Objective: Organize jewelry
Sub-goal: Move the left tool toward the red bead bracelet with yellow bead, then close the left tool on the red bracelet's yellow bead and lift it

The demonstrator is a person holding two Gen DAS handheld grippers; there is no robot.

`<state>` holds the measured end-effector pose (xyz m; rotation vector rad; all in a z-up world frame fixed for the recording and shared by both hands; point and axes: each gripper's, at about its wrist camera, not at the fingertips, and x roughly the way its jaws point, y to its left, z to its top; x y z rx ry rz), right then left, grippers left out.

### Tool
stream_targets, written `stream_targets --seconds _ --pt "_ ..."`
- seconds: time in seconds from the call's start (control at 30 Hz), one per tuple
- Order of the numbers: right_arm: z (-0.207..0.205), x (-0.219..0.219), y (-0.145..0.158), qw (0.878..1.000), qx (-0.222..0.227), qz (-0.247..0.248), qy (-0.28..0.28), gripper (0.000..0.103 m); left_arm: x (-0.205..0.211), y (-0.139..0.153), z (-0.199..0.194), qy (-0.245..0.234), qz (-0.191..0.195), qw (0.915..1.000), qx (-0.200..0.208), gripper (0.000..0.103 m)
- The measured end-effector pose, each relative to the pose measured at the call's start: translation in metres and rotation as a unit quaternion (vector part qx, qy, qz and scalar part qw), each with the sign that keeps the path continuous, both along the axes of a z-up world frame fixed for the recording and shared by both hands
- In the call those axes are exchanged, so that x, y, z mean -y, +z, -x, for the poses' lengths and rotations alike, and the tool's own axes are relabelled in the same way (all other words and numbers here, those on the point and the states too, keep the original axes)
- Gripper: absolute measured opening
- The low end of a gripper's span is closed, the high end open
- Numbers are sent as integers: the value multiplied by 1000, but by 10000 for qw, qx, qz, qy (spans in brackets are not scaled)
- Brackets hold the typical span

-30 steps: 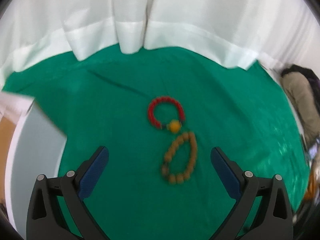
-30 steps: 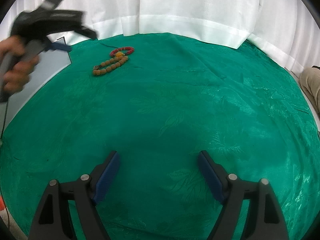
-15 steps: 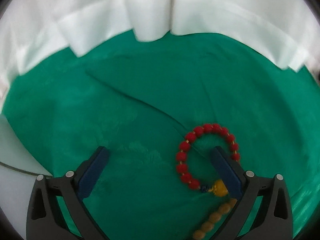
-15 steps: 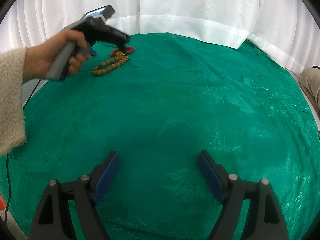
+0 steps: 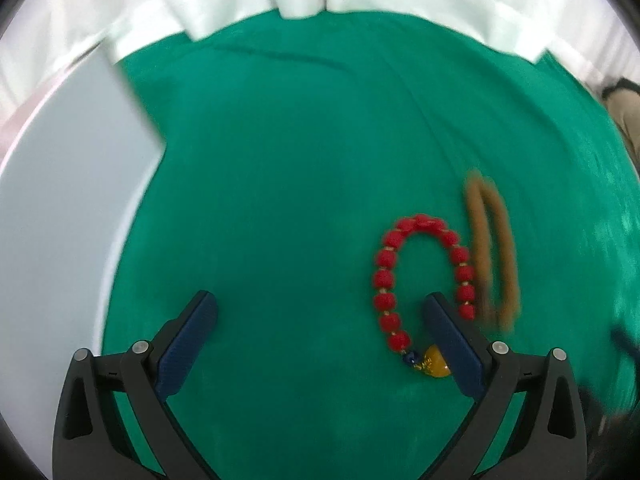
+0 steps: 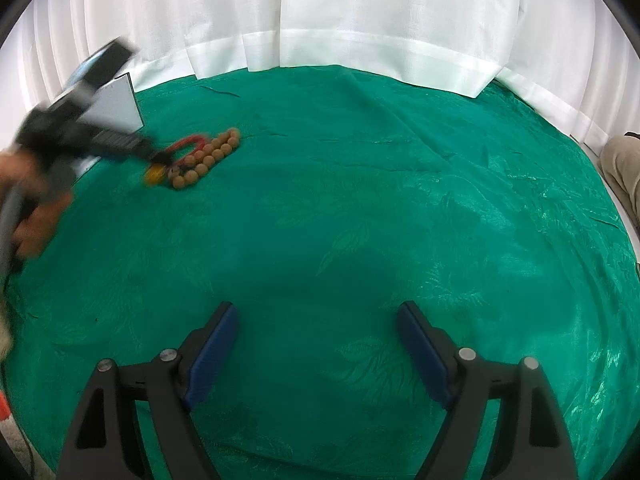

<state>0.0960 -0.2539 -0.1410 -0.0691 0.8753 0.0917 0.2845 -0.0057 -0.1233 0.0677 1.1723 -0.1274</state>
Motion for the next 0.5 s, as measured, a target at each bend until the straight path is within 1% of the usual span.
stream_targets --seconds 0.1,0.17,0.27,0.33,0.37,0.4,0.47,0.5 --pt "0 0 0 10000 0 0 0 84 -4 4 42 -192 -50 9996 -187 101" --pt "0 0 0 10000 -1 -1 0 84 -9 10 60 -244 -41 9995 -174 101" --pt "0 0 0 10000 -2 4 -1 84 -15 33 85 -363 14 9989 308 101" --pt "0 0 0 10000 -1 2 0 84 -11 50 104 -645 126 9956 663 101" --pt "0 0 0 10000 -2 3 0 84 -7 56 109 -866 182 9929 796 101" --pt "0 0 0 10000 -2 1 1 84 3 61 118 -1189 207 9884 922 101" --pt "0 0 0 10000 -2 5 1 84 21 64 131 -1860 55 9761 1121 100" --pt "0 0 0 10000 -2 3 1 84 34 60 135 -2240 -101 9672 1192 97"
